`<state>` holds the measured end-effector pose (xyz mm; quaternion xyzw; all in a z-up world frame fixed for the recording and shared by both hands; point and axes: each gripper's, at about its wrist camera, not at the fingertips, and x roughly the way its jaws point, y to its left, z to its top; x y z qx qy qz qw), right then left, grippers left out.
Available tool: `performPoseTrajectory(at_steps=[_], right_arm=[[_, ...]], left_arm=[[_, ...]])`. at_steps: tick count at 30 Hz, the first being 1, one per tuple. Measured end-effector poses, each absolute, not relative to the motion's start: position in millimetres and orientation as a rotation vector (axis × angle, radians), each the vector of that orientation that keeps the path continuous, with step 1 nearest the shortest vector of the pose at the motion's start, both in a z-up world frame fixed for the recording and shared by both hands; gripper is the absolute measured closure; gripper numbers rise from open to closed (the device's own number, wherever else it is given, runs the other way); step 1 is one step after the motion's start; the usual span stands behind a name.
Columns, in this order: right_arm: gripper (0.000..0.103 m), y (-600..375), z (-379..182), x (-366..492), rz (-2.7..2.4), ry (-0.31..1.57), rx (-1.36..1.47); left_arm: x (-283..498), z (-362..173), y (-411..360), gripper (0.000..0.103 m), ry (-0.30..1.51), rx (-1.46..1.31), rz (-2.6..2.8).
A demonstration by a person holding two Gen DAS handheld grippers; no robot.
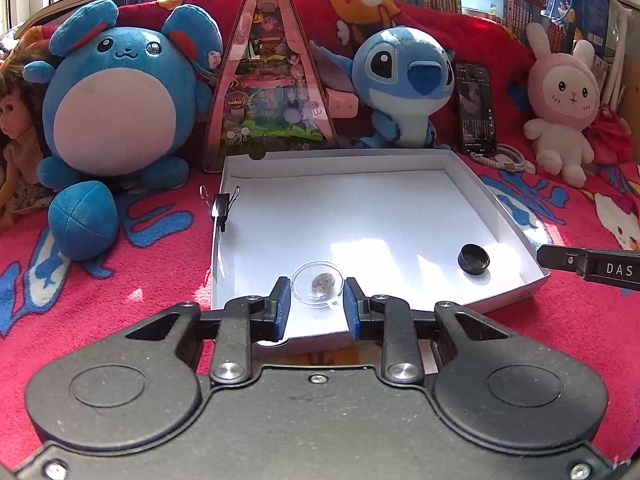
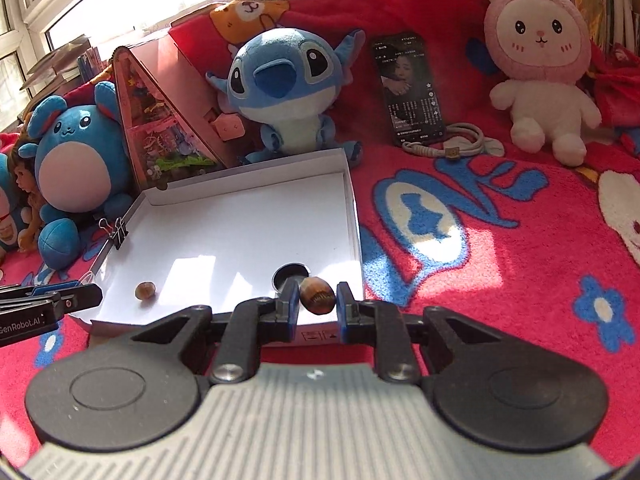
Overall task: Organize rigid objects
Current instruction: 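Carry the walnut in the right gripper into the box while the left carries the dome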
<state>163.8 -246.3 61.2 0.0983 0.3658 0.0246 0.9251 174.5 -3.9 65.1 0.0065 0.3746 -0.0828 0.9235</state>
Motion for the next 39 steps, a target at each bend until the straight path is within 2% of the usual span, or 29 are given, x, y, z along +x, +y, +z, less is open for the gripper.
performPoseTrajectory(at_steps=[14, 39], right_arm=[[0.079, -243, 48, 212, 0.020, 0.861, 0.245], [0.079, -232, 31, 241, -0.030, 0.928, 0.220]], left_arm=[[223, 45, 6, 0.076, 0.899, -0.054, -0.102], [236, 30, 1, 0.076, 0.954, -0.062, -0.105]])
